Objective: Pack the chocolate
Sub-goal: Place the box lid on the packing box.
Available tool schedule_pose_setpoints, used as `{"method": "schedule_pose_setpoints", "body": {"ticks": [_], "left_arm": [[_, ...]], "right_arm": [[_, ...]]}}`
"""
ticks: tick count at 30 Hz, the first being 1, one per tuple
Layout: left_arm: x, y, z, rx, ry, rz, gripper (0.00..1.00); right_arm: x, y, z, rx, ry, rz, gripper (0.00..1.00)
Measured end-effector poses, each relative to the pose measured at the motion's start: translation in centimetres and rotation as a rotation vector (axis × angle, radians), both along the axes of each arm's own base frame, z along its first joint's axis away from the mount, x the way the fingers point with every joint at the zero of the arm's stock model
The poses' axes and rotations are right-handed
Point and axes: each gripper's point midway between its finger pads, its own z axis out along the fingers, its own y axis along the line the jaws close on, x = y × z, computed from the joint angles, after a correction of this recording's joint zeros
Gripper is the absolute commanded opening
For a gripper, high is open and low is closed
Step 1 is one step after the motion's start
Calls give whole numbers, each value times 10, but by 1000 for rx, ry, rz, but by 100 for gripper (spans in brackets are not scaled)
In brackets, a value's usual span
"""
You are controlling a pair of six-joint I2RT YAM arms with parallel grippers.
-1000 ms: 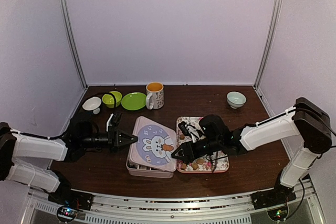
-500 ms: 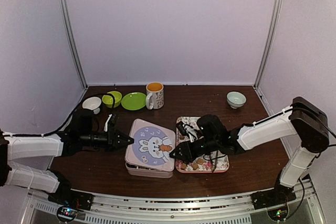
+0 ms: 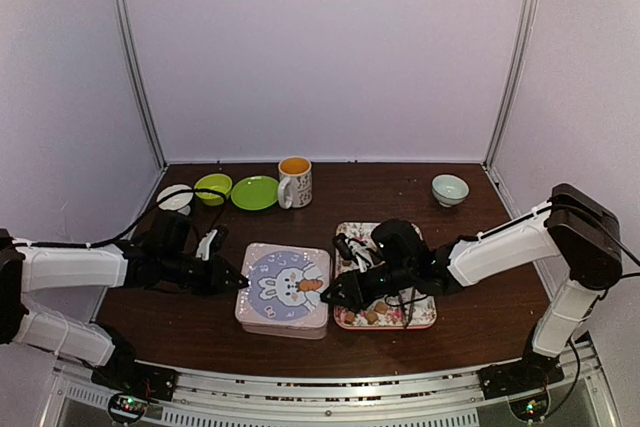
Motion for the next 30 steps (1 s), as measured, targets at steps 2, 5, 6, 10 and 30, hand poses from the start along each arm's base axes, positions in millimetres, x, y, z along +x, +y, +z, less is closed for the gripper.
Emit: {"method": "schedule_pose_setpoints", "body": {"ticks": [2,5,6,10,30], "left_arm": [[0,3,-7,29,5,5,28],[3,8,-13,60,2,17,32],[3,9,-14,66,-1,19,32],[5,9,-16,77,-6,18,31],[24,-5,-18,59,-31,-3,21]], "right_arm": [[0,1,0,1,0,2,42],[-1,2,0,1,0,4,42],[-1,2,0,1,0,5,42],[-1,3,-2,-3,2,7,42],[-1,-2,-5,-31,-23,10,45]]}}
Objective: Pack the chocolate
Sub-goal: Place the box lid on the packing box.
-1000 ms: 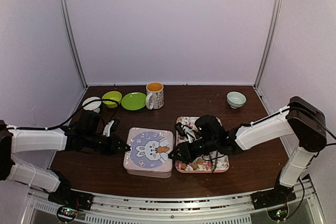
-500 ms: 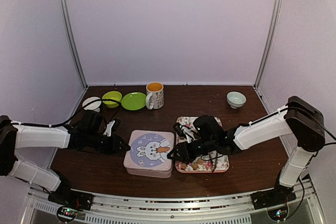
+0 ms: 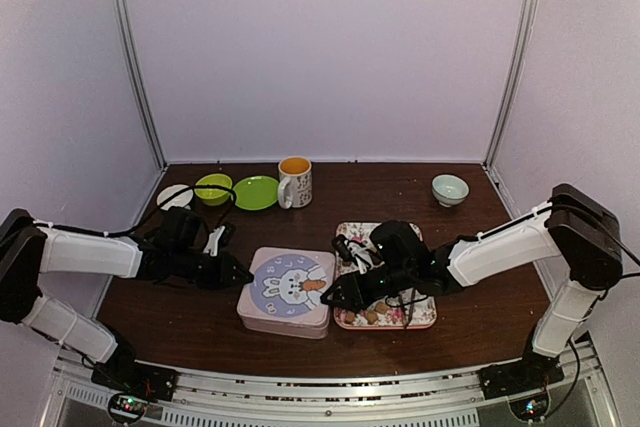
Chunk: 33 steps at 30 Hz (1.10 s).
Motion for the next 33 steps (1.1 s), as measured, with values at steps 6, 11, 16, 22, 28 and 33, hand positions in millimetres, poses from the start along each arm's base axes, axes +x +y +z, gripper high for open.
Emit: {"method": "schedule_pose_setpoints", "body": {"ticks": [6,11,16,22,28,33], "left_arm": [[0,-1,0,-6,2,-5,18],[1,-2,0,-14,0,-7,17],[3,-4,0,-22,-4,-9,18],[2,-4,0,-18,-8,-11,20],[0,-7,2,0,-12,-15,20],[0,-7,1,11,-15,-7,20]], "right_arm": [[1,0,1,3,-8,2,39],[3,-2,2,18,-2,-3,38],[0,-3,0,37,1,0,38],[-1,-7,1,60,-14,-2,33],[-4,-7,2,79,-7,7,43],[-17,-19,-13,43,50,7,50]]}}
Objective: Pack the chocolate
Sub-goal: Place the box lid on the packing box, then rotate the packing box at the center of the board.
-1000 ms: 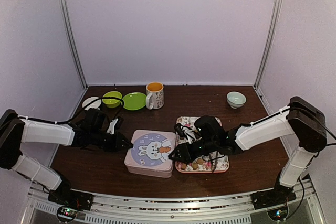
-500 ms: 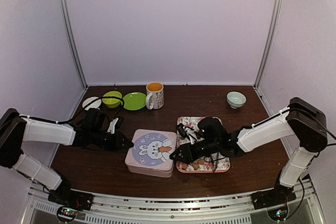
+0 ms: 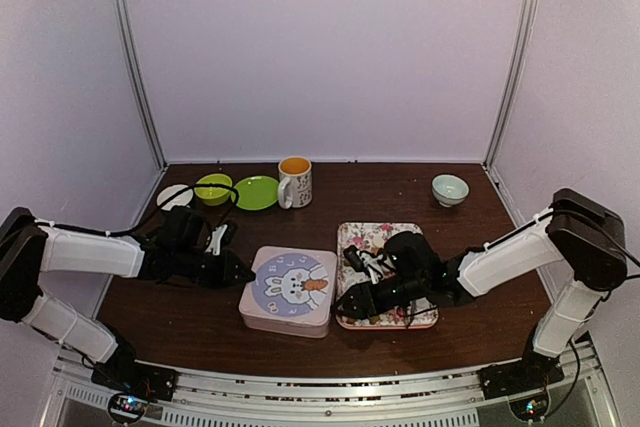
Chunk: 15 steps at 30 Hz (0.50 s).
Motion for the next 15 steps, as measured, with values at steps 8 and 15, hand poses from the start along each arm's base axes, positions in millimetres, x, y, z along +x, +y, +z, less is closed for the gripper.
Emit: {"method": "schedule_pose_setpoints", "body": {"ticks": [8,15], "left_arm": [[2,1,-2,24,-3,6,19],[2,1,-1,31,-11,-2,20]], "right_arm": [[-12,-4,0,-29,22,10,49],[-5,-10,9,-39,-16,-30,51]]}}
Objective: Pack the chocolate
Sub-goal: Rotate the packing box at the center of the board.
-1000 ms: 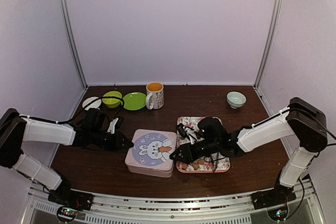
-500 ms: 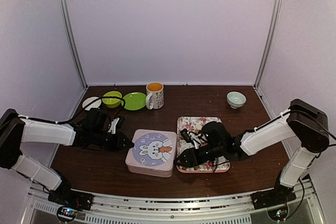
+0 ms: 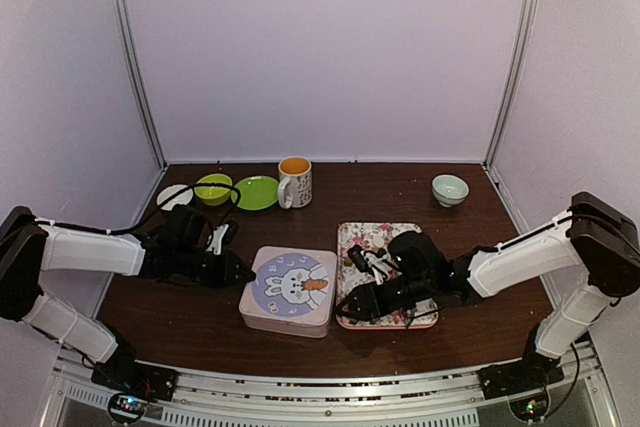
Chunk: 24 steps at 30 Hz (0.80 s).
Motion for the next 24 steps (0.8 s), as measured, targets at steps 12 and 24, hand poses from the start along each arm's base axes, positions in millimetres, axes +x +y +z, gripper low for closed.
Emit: {"method": "schedule_pose_setpoints", "body": {"ticks": [12,24], "left_arm": [[3,0,1,28,-33,-7,25],[7,-3,0,34,-37,-10,25]], "right_arm": [[82,8,47,4,-196,-86,79],[144,16,18,-60,-229,-121,100]]}}
